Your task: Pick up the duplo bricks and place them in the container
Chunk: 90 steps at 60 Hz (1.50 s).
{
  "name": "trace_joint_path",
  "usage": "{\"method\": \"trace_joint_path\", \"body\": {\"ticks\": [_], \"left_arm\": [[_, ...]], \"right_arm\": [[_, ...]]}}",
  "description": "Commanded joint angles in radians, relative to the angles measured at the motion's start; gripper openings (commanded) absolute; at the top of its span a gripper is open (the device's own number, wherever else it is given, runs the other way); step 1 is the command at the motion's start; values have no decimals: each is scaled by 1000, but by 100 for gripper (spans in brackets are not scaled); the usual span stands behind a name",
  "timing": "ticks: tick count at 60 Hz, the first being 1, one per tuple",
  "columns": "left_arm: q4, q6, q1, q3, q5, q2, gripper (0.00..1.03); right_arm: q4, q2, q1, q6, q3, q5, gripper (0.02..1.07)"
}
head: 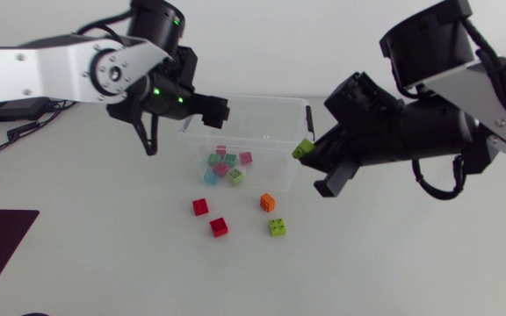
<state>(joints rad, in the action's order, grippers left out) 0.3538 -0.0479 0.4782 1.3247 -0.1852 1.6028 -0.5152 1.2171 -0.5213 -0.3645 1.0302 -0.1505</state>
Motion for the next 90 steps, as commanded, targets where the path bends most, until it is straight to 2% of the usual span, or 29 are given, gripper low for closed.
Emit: {"method": "trace_joint_path", "body": {"ticks": [1, 6, 17, 20, 26, 34, 44, 45, 49, 50, 53, 57, 63, 73, 77, 82, 85, 86, 90], "left_arm": [[31, 80, 3, -56, 0, -116, 98], [77, 145, -1, -134, 21, -190, 98], [80, 298, -7, -361, 78, -297, 98], [80, 315, -10, -384, 87, -300, 98], [91, 388, -39, -440, 185, -284, 97], [97, 471, -59, -443, 256, -219, 96], [93, 591, -81, -406, 302, -104, 96], [93, 596, -81, -404, 302, -101, 96], [82, 671, -95, -387, 317, -40, 96], [80, 692, -104, -380, 331, -23, 96], [76, 729, -115, -360, 340, 14, 96], [74, 758, -133, -337, 363, 45, 96], [74, 801, -145, -308, 394, 83, 92], [76, 850, -161, -248, 401, 177, 91], [79, 856, -162, -228, 401, 210, 91], [79, 867, -164, -209, 401, 249, 91], [77, 872, -164, -205, 401, 261, 91], [77, 872, -164, -205, 401, 264, 91], [77, 882, -162, -202, 401, 282, 88]], "right_arm": [[24, 52, 6, 47, 56, 22, 15], [60, 101, 10, 91, 105, 46, 15], [141, 220, 26, 170, 200, 106, 16], [153, 237, 32, 177, 211, 109, 16], [196, 320, 52, 208, 263, 126, 18], [236, 394, 55, 233, 298, 150, 23], [280, 469, 60, 256, 330, 167, 47], [291, 478, 60, 260, 338, 170, 55], [308, 489, 58, 269, 347, 195, 73], [313, 490, 53, 282, 350, 203, 81], [325, 481, 49, 291, 349, 216, 94], [330, 456, 41, 311, 340, 239, 101], [323, 423, 27, 357, 329, 279, 102], [182, 323, 0, 467, 288, 296, 102], [188, 252, -26, 512, 209, 356, 102], [227, 177, -46, 539, 120, 376, 102], [239, 144, -77, 544, 79, 430, 102], [248, 117, -102, 552, 51, 488, 102], [267, 79, -134, 555, -1, 516, 102]]}}
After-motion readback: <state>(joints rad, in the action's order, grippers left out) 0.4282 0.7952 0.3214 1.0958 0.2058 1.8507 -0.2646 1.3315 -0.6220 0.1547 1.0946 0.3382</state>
